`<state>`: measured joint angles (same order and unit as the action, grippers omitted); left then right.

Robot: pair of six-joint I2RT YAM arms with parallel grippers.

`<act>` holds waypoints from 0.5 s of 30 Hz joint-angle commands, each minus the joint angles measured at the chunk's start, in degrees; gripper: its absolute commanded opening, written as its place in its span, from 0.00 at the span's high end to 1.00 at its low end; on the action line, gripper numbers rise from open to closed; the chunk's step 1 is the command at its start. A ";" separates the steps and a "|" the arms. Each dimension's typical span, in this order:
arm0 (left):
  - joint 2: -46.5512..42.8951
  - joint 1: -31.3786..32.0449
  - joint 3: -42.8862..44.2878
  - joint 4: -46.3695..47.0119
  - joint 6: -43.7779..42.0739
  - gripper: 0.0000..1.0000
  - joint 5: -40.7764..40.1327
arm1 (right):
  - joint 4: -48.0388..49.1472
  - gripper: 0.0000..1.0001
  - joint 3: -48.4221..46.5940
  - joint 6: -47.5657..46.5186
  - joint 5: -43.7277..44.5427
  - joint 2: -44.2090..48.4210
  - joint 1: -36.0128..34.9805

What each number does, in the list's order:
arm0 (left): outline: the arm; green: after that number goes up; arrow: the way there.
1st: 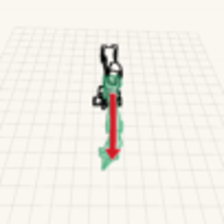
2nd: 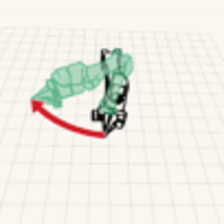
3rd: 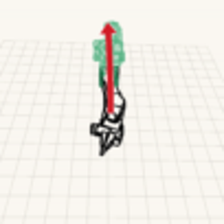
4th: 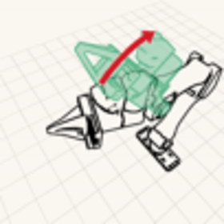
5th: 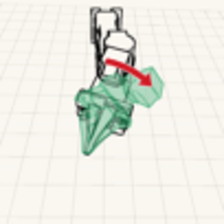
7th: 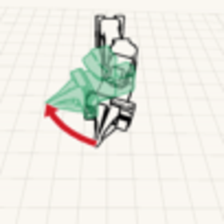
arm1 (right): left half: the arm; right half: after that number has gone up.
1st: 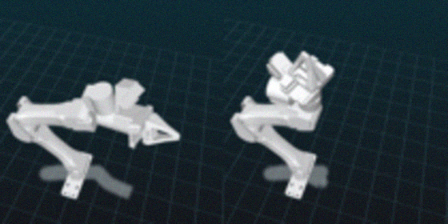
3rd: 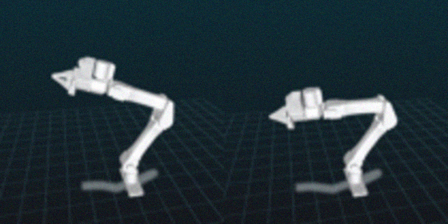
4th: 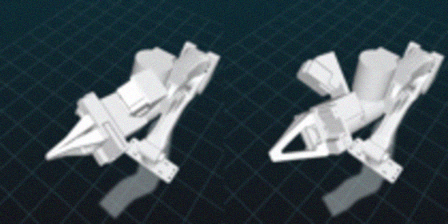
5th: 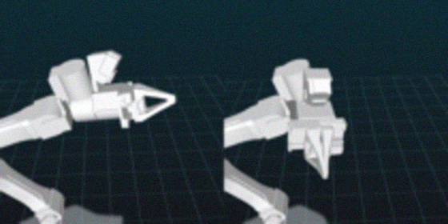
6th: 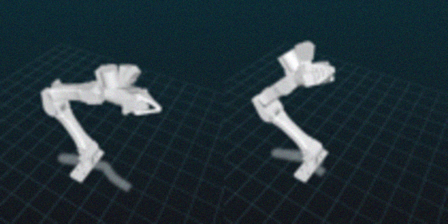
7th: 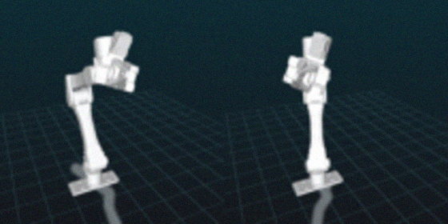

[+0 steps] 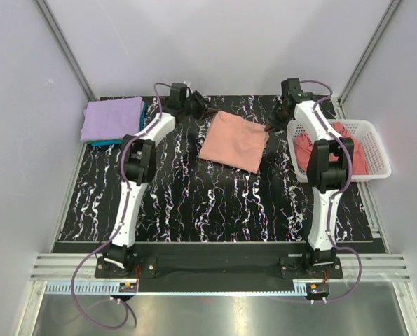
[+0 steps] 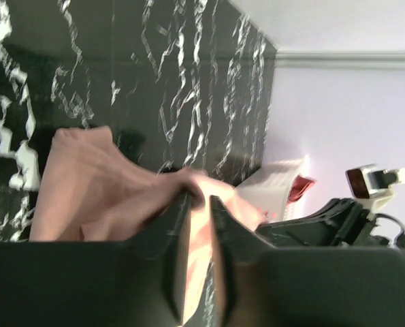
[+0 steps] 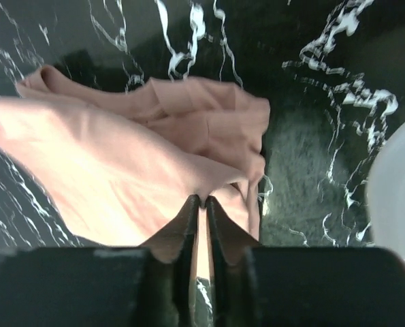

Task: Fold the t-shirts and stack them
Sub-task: Fold the tshirt

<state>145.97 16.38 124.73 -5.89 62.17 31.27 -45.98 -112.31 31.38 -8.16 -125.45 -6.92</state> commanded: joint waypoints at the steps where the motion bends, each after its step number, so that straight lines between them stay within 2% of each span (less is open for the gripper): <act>1: 0.89 -0.38 4.47 7.19 2.16 0.68 -2.52 | -0.60 0.84 -5.28 1.14 2.27 -1.99 1.55; 2: 0.72 -0.65 4.65 7.47 2.25 0.64 -2.87 | -0.26 0.78 -6.76 0.97 2.01 -3.21 1.73; 3: 0.37 -0.91 4.65 7.65 2.16 0.61 -3.05 | 0.09 0.60 -7.56 0.27 1.66 -3.66 1.82; 4: -0.85 -1.52 4.47 7.91 1.82 0.59 -3.58 | 0.01 0.54 -8.70 -1.48 1.57 -4.62 1.99; 5: -1.73 -1.88 4.47 6.61 0.25 0.50 -4.19 | -1.03 0.50 -11.67 -2.28 1.66 -5.07 2.00; 7: -5.06 -2.58 3.16 4.85 -2.39 0.49 -5.95 | -2.44 0.50 -14.50 -3.60 1.22 -5.94 2.08; 8: -6.04 -2.67 2.37 3.79 -4.67 0.49 -6.21 | -2.97 0.53 -15.38 -3.60 0.87 -5.69 2.00; 10: -8.50 -2.41 0.18 1.51 -8.18 0.51 -5.61 | 0.16 0.64 -12.08 -2.99 -3.49 -4.11 1.91; 15: -13.16 -0.04 -9.83 0.79 -12.07 0.52 -2.53 | 3.26 0.68 -5.03 -1.58 -8.97 -3.49 0.59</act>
<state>139.59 13.98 119.11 -5.61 55.40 27.16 -44.25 -120.92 29.74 -12.32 -131.20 -4.97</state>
